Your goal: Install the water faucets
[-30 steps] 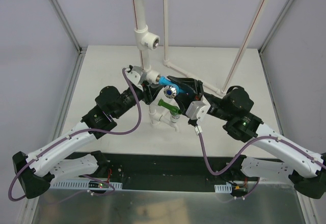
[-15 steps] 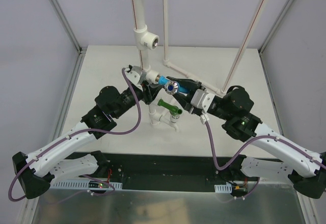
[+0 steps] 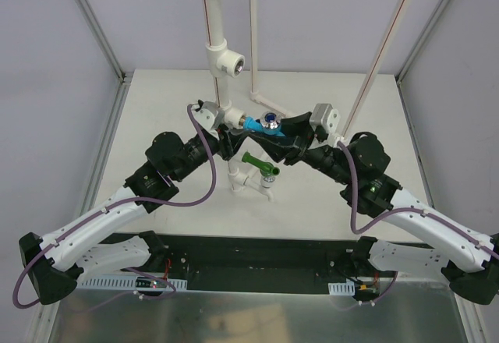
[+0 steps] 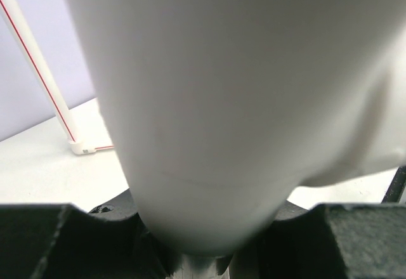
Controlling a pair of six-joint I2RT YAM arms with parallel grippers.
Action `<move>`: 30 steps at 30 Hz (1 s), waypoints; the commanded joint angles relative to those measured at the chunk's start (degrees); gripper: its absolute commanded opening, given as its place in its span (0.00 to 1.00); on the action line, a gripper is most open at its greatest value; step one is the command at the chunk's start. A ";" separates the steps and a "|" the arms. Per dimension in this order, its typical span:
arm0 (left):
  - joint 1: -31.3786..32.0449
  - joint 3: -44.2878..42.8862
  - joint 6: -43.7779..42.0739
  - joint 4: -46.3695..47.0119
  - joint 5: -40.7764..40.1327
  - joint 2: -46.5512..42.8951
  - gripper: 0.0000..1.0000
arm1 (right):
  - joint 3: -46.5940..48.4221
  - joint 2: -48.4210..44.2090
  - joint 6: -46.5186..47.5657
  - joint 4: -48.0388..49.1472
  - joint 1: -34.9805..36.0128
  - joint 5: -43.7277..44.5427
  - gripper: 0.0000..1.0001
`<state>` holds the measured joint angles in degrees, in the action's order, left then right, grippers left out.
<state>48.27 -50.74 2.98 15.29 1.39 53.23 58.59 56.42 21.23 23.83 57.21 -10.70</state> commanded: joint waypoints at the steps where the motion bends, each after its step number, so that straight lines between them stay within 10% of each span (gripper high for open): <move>1: 2.35 0.38 13.63 -3.95 7.31 -0.15 0.00 | 0.21 2.20 -20.94 -4.23 -0.34 7.78 0.00; 30: 2.35 1.08 13.72 -2.98 3.01 -0.76 0.00 | 3.46 -2.11 -63.23 -16.53 -0.35 12.72 0.00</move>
<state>49.21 -50.63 2.72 15.55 1.63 53.25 59.94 53.78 -31.62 15.20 57.19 0.23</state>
